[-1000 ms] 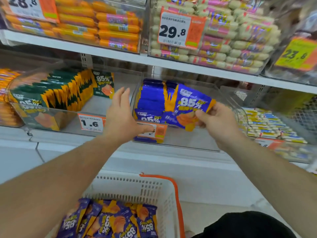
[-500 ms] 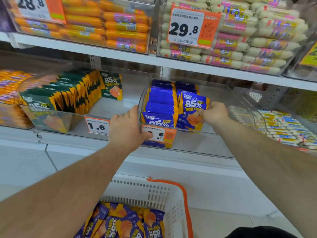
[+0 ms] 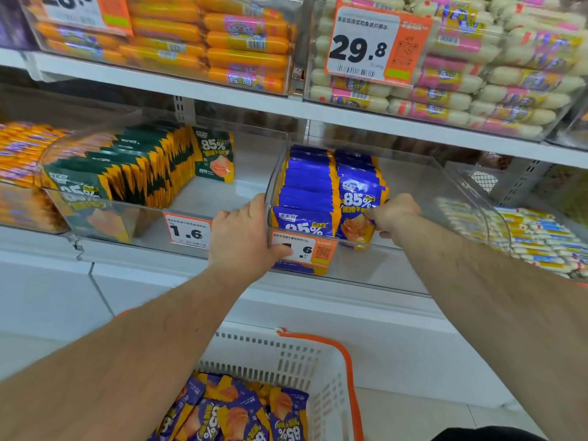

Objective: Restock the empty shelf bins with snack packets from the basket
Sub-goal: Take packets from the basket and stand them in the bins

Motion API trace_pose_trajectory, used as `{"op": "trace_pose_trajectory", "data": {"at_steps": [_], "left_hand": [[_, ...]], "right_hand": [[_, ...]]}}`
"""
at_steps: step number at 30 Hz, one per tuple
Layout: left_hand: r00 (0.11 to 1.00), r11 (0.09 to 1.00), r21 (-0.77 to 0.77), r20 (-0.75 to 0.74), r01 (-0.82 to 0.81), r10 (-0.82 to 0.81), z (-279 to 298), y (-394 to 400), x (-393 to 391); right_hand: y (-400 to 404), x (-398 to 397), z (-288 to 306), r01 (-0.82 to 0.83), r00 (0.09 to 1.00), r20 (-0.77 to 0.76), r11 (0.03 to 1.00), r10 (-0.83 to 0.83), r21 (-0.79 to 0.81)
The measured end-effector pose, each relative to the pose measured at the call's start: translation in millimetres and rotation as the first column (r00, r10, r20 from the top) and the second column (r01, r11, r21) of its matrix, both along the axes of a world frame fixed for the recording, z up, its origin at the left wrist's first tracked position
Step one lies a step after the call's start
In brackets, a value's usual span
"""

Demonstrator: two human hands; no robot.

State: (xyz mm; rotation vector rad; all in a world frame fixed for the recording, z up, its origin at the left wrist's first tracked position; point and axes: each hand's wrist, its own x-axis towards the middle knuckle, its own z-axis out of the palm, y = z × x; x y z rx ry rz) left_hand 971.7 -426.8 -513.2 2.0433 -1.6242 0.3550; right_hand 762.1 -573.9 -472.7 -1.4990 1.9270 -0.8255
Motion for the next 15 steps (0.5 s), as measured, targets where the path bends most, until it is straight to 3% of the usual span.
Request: {"op": "trace_pose_trajectory", "data": {"at_steps": [11,13,15], "left_hand": [[1.0,0.997,0.08,-0.023,0.002,-0.001,7,4,-2],[0.999,0.994,0.111,-0.051,0.012,-0.007,8,5,-2],[0.994,0.989,0.143,-0.102,0.046,-0.032,12,5,-1]], "right_hand": [[12,-4,8,-0.158,0.987,0.013,0.984,0.158,0.08],[20,-5,14,-0.147,0.989,-0.022,0.987,0.149,0.072],[30,-2,21,-0.072,0.99,-0.126,0.997,0.067,-0.036]]}}
